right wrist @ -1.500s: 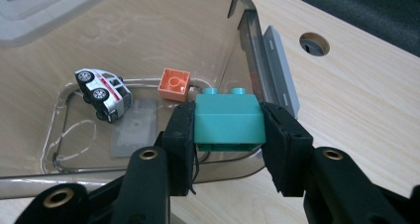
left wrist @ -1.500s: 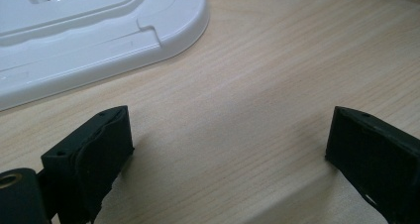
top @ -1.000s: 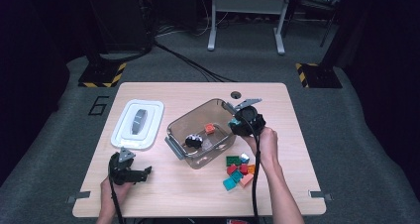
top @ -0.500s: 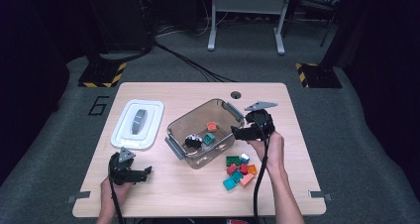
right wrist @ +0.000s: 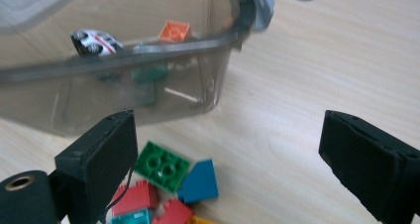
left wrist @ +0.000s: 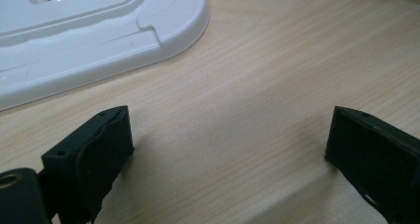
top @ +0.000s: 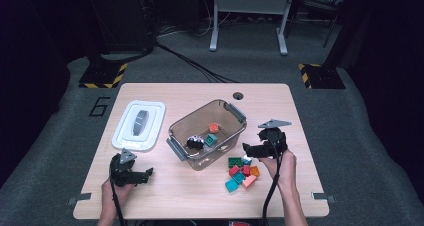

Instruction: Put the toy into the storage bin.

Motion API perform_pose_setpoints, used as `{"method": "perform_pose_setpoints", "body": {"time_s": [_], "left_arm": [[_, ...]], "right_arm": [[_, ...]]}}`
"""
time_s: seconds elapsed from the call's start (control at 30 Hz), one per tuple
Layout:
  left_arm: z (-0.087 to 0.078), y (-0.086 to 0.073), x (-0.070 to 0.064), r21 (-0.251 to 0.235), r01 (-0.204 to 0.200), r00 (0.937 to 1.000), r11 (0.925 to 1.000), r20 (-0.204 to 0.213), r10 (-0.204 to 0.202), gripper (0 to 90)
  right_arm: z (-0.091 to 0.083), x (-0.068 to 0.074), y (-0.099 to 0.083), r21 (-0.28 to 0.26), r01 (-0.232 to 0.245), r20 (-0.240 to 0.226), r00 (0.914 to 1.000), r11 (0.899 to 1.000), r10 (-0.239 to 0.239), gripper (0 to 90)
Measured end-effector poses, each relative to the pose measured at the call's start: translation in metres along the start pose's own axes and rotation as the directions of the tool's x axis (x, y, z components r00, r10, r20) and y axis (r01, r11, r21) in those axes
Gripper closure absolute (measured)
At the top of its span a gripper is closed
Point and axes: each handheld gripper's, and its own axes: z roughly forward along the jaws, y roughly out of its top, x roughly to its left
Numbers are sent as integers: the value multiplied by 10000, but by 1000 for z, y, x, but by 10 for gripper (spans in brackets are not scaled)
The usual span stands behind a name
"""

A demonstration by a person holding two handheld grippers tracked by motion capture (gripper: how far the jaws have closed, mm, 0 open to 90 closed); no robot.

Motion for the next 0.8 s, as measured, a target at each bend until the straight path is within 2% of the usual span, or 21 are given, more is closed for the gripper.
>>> {"method": "perform_pose_setpoints", "body": {"time_s": [0.33,0.37,0.53,0.7,0.8], "left_arm": [[0,0,0,-11,-4,10000,10000,-9,4,40],[0,0,0,-10,9,10000,10000,-1,-9,40],[0,0,0,-7,-6,10000,10000,-10,6,40],[0,0,0,-7,-19,10000,10000,-11,19,40],[0,0,0,-12,-15,10000,10000,-15,14,40]], "right_arm": [[12,-3,-43,654,-363,153,9993,9972,354,82],[14,-3,-47,757,-467,295,9986,9960,446,81],[24,-6,-65,1233,-718,435,9968,9898,669,86],[29,-5,-79,1363,-797,271,9967,9874,767,110],[31,-4,-84,1408,-988,413,9947,9851,939,134]]}}
